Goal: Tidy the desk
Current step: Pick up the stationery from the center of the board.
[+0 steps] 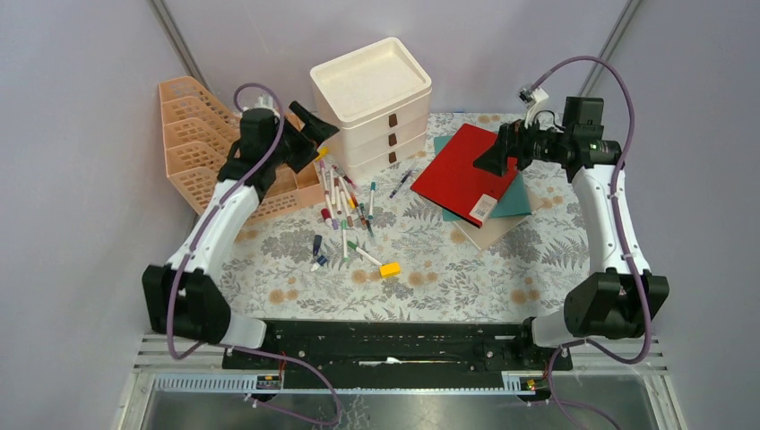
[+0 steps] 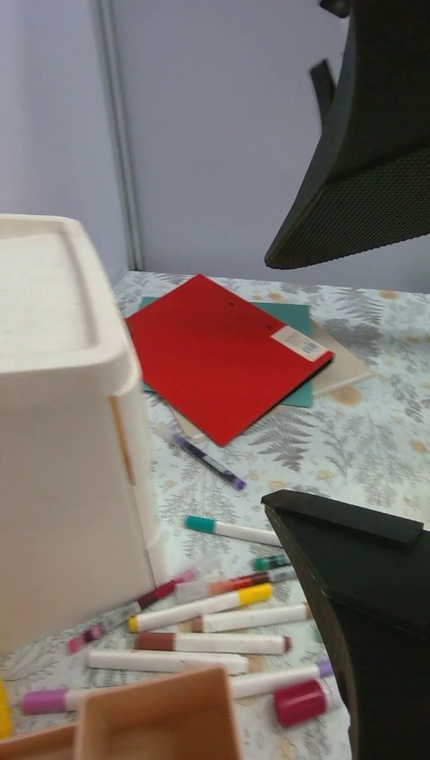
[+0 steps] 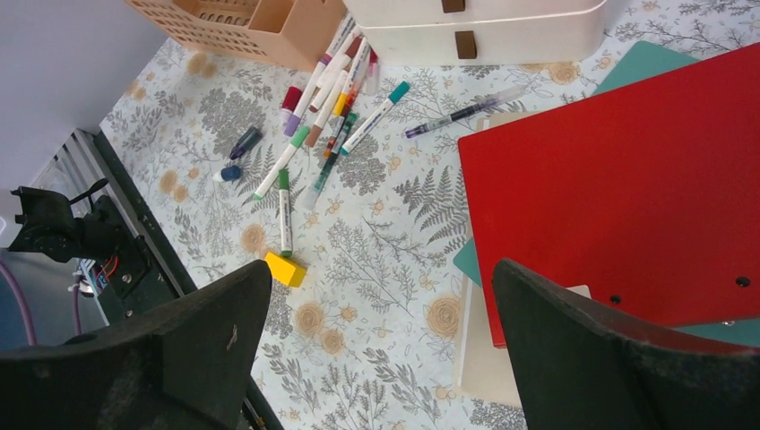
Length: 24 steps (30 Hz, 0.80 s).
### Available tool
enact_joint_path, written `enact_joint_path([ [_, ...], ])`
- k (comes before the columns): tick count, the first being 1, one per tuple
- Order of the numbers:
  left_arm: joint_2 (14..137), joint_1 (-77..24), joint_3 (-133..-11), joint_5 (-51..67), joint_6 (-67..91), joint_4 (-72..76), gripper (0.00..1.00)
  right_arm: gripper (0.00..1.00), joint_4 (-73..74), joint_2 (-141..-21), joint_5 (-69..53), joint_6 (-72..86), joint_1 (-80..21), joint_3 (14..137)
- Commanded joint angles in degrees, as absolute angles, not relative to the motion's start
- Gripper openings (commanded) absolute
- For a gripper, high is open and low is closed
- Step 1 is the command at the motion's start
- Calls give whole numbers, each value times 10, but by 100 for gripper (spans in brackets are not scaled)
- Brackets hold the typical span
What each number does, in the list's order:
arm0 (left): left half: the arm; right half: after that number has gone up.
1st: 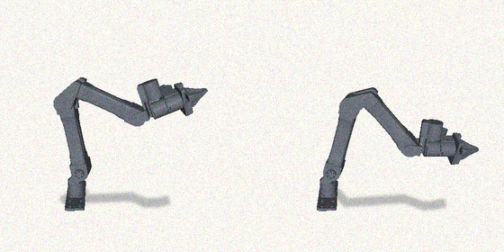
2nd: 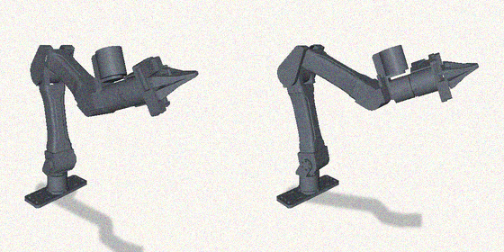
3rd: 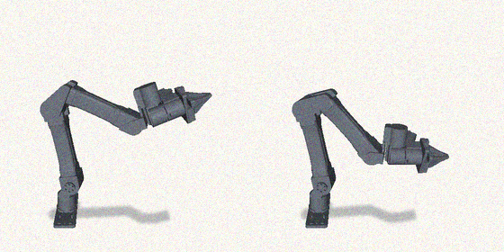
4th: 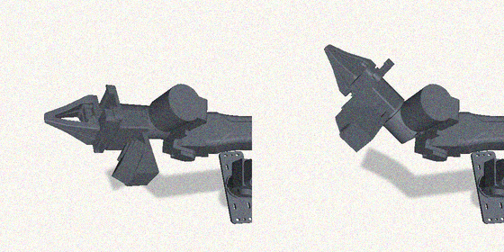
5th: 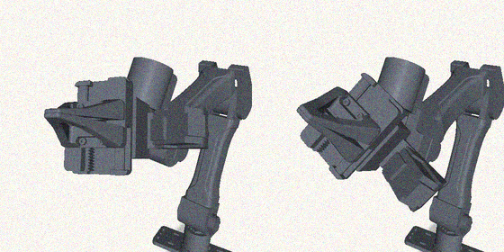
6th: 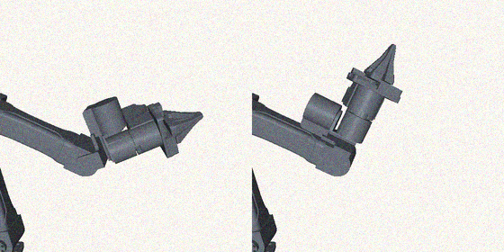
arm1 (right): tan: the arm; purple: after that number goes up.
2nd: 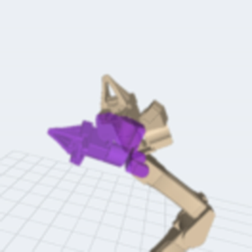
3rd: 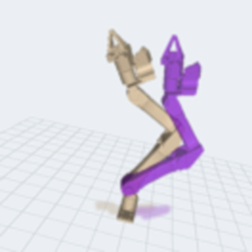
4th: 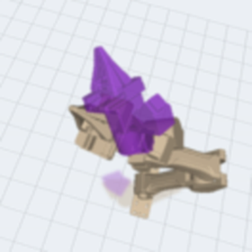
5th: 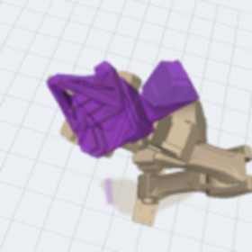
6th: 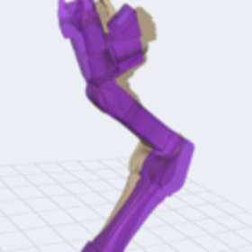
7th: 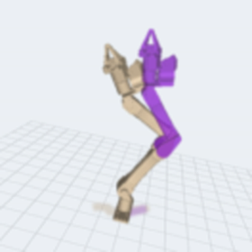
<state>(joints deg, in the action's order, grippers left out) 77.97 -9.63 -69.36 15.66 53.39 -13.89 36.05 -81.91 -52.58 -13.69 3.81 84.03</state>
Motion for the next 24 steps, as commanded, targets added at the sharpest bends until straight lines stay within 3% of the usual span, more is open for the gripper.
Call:
enact_joint_path([
  [1, 851, -115, -817, 69, 567, -170, 99, 100, 376, -849, -513, -140, 29, 900],
  [16, 1095, -130, -1158, -82, 479, -330, 98, 100, 376, -914, -513, -129, 18, 952],
  [24, 1089, -130, -1163, -49, 450, -275, 98, 100, 376, -914, -513, -140, 17, 941],
])
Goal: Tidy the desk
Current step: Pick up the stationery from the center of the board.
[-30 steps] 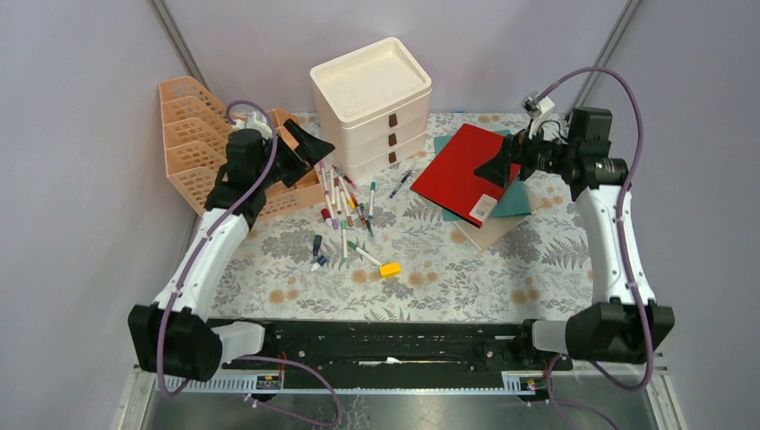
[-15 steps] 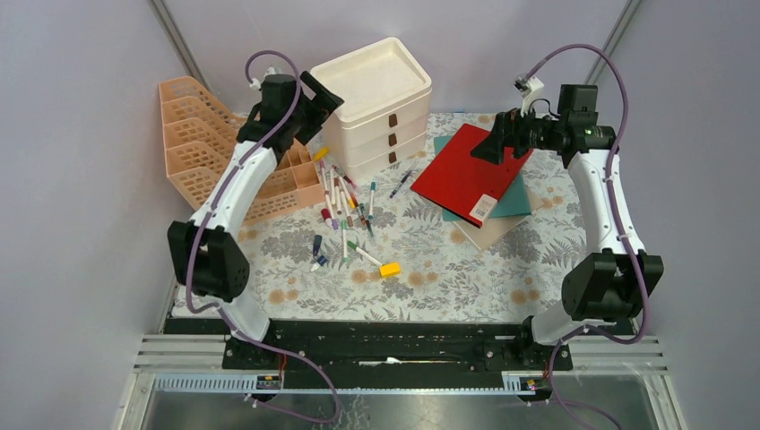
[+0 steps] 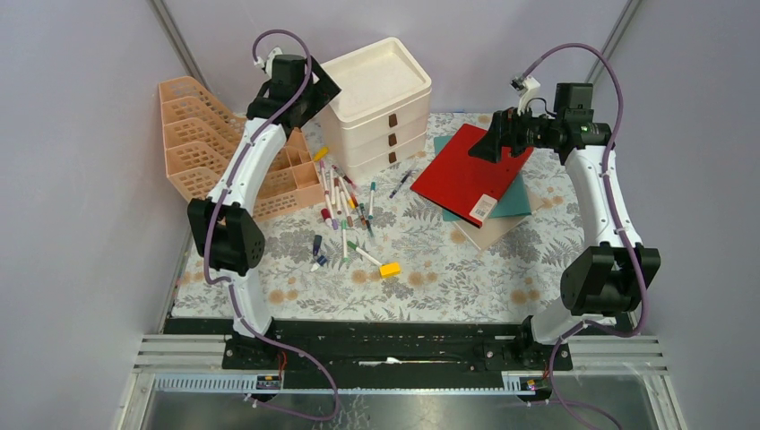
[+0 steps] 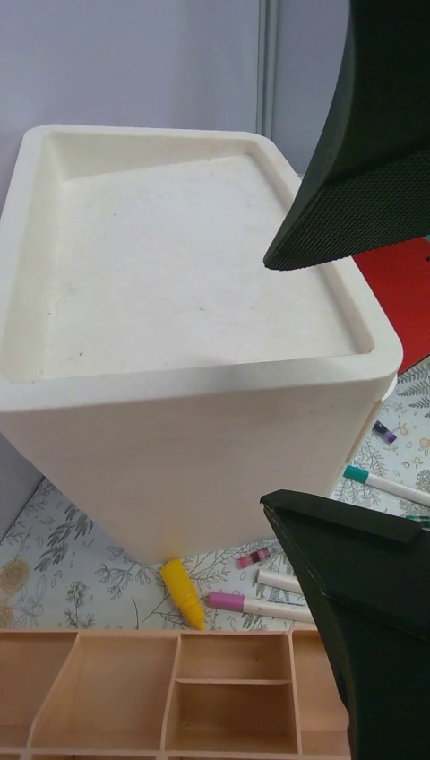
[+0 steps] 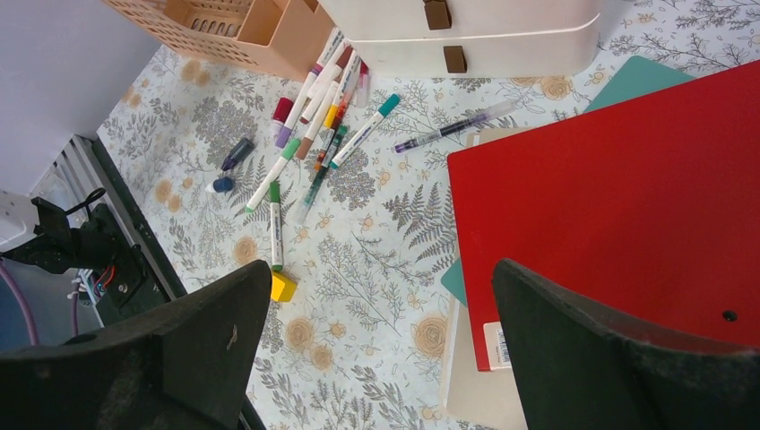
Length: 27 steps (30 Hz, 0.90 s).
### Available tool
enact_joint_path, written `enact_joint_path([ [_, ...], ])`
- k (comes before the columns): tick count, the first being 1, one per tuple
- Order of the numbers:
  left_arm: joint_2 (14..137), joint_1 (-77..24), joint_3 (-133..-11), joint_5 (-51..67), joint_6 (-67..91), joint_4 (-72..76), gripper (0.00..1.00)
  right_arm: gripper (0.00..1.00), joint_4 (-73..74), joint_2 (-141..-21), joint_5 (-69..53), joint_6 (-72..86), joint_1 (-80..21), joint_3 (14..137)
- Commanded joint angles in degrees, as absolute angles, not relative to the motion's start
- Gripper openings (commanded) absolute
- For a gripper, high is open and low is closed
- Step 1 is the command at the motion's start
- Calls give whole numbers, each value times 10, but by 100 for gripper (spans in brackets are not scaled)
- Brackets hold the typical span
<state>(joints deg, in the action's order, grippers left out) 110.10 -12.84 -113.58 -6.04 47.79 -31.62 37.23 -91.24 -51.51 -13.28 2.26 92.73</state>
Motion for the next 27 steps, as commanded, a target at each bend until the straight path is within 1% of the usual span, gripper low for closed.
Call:
enact_joint_path([
  [1, 1083, -129, -1157, -46, 448, -260, 98, 100, 376, -915, -514, -141, 17, 940],
  [4, 1053, -121, -1115, -31, 444, -211, 98, 100, 377, -919, -517, -144, 17, 940],
  [7, 996, -90, -1031, -4, 492, -149, 97, 100, 375, -922, -518, -149, 17, 943],
  [9, 957, -60, -948, 27, 550, -106, 93, 100, 371, -925, -521, -150, 17, 943],
  [11, 924, -41, -893, 35, 583, -76, 89, 100, 362, -926, -522, -143, 17, 941],
  [13, 906, -36, -871, 19, 584, -80, 87, 100, 354, -926, -521, -137, 17, 937],
  [15, 906, -34, -870, 3, 569, -102, 84, 100, 347, -922, -520, -133, 17, 930],
  [17, 917, -34, -881, -15, 558, -131, 77, 100, 339, -917, -517, -130, 17, 919],
  [21, 964, -34, -923, -45, 531, -198, 59, 100, 326, -910, -517, -124, 17, 901],
  [24, 1011, -34, -946, -50, 516, -224, 44, 100, 326, -910, -516, -121, 17, 897],
  [25, 1023, -34, -953, -48, 511, -226, 40, 100, 326, -910, -515, -121, 17, 896],
  [27, 1046, -34, -966, -42, 508, -226, 36, 100, 326, -908, -514, -120, 17, 893],
])
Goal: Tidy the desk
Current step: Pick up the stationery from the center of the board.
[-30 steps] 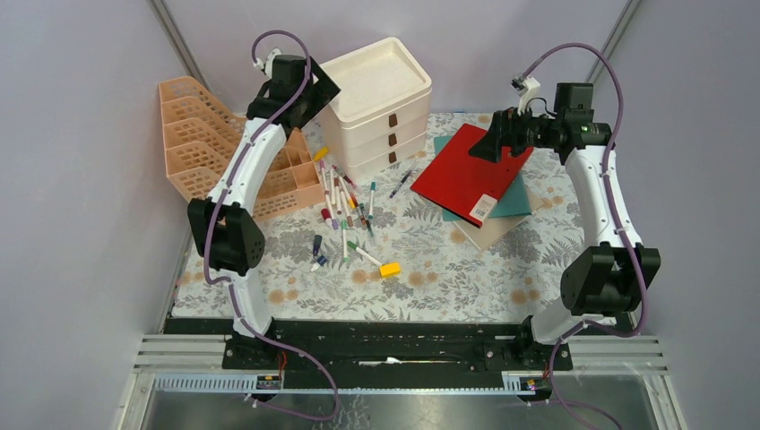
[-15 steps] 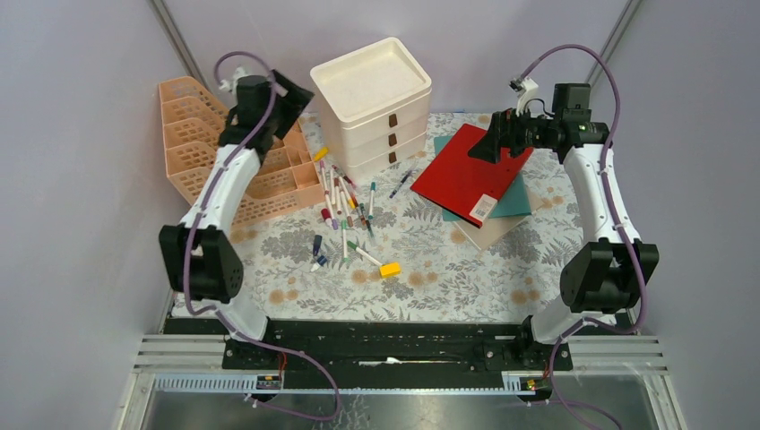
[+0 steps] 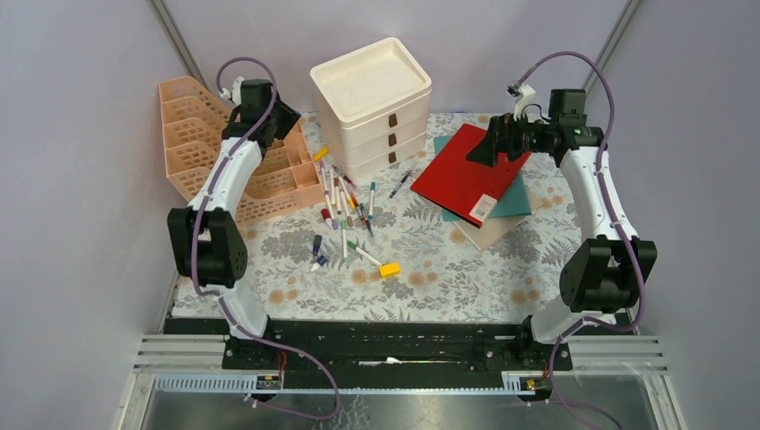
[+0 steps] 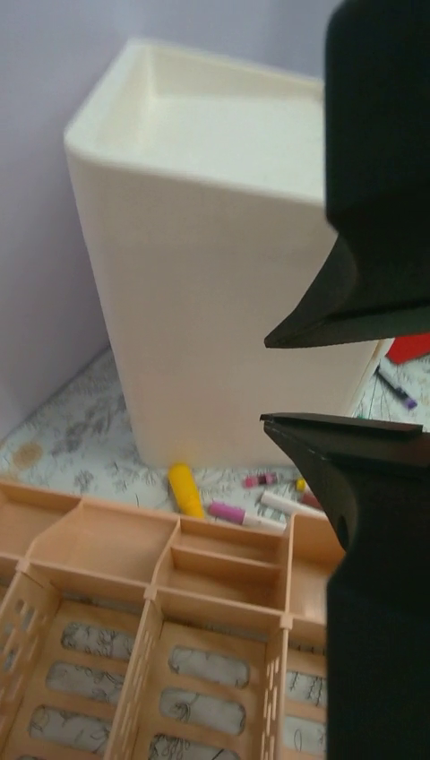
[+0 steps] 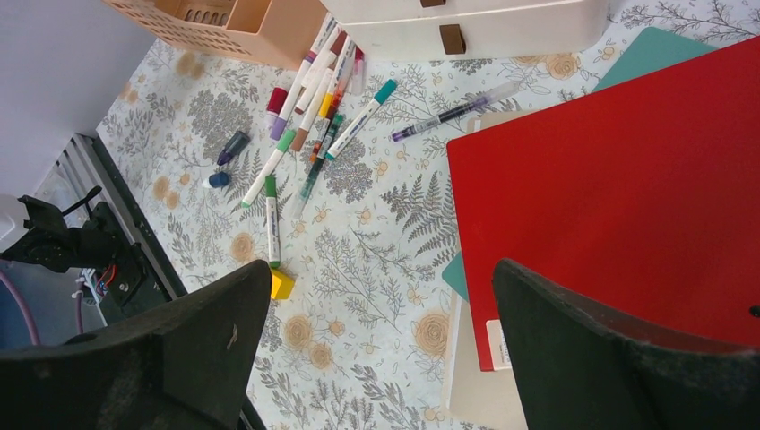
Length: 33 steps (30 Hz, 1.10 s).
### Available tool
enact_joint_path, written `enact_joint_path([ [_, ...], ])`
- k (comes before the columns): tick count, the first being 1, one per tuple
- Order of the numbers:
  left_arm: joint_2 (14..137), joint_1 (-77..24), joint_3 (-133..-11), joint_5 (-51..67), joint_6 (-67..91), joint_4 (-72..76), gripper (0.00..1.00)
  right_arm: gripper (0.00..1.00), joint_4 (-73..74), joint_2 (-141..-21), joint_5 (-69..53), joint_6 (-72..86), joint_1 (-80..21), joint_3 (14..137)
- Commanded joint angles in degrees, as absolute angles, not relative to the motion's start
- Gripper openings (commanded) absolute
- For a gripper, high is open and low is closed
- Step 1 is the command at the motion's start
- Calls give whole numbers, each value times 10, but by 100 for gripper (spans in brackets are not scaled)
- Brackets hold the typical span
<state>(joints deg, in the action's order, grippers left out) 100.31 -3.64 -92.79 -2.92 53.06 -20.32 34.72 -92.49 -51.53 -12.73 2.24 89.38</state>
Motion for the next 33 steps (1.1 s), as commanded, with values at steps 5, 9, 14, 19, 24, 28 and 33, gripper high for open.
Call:
enact_joint_path([
  [5, 1106, -37, -1010, -5, 503, -226, 29, 100, 325, -905, -511, -119, 17, 879],
  [9, 1142, -50, -1035, 16, 501, -226, 24, 100, 325, -906, -507, -119, 17, 872],
  [14, 1174, -76, -1051, 27, 501, -226, 20, 100, 326, -909, -505, -117, 17, 871],
  [19, 1203, -100, -1061, 46, 510, -215, 18, 100, 326, -911, -503, -117, 18, 870],
  [24, 1239, -122, -1091, 84, 510, -199, 15, 100, 326, -910, -497, -119, 18, 864],
  [28, 1264, -134, -1117, 105, 499, -199, 14, 100, 326, -908, -493, -120, 20, 859],
  [33, 1282, -135, -1136, 111, 452, -202, 16, 100, 326, -908, -493, -122, 23, 853],
])
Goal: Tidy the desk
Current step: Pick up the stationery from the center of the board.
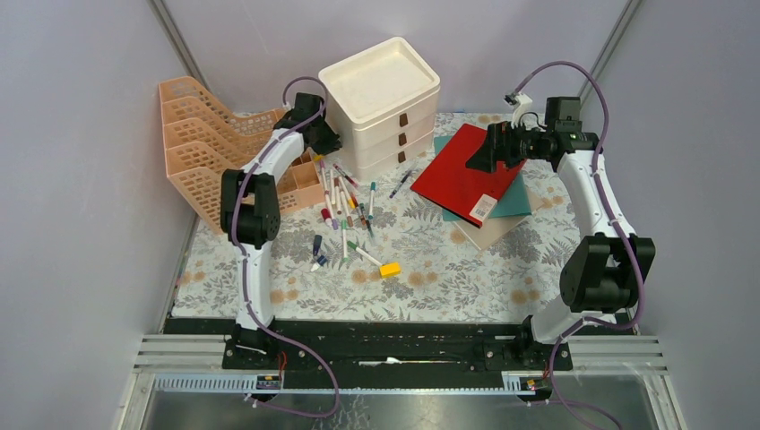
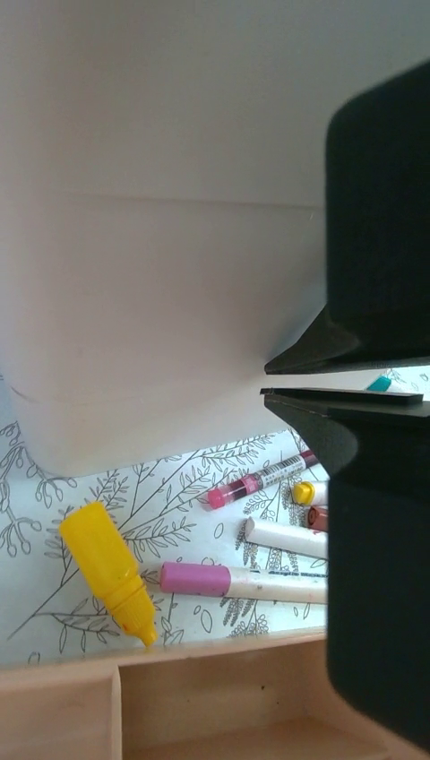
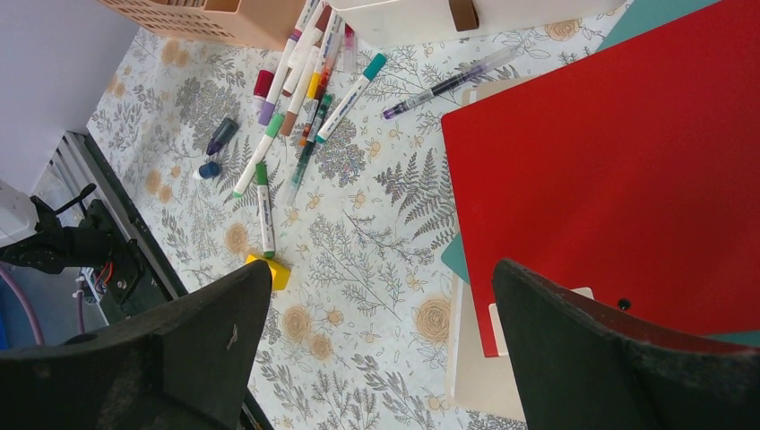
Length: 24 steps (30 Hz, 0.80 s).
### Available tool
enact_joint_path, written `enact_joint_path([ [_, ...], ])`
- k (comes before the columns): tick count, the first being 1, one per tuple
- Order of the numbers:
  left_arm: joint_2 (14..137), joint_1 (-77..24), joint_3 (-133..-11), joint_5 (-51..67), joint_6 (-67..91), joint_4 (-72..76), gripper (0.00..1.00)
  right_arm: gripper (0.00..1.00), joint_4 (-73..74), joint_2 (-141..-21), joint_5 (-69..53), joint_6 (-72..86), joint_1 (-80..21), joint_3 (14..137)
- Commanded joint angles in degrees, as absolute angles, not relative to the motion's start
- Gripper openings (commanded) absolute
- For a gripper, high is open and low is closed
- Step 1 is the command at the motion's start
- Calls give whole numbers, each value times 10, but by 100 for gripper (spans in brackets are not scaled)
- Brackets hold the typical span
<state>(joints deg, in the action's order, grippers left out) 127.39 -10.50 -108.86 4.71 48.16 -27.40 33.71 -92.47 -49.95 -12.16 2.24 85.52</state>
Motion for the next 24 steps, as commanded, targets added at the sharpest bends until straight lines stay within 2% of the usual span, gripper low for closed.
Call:
enact_joint_path([
  [1, 1282, -134, -1140, 100, 435, -209, 19, 100, 326, -909, -493, -123, 24, 853],
  [6, 1282, -112, -1144, 57, 356, -222, 31, 100, 326, -910, -493, -124, 29, 850],
  [12, 1293, -76, -1136, 134, 275, -161, 35, 100, 327, -916, -495, -126, 36, 847],
  [19, 1311, -71, -1145, 135, 200, -115, 51, 100, 326, -924, -496, -125, 42, 850],
  [24, 1319, -60, -1144, 132, 189, -116, 52, 100, 326, -929, -496, -123, 45, 851],
])
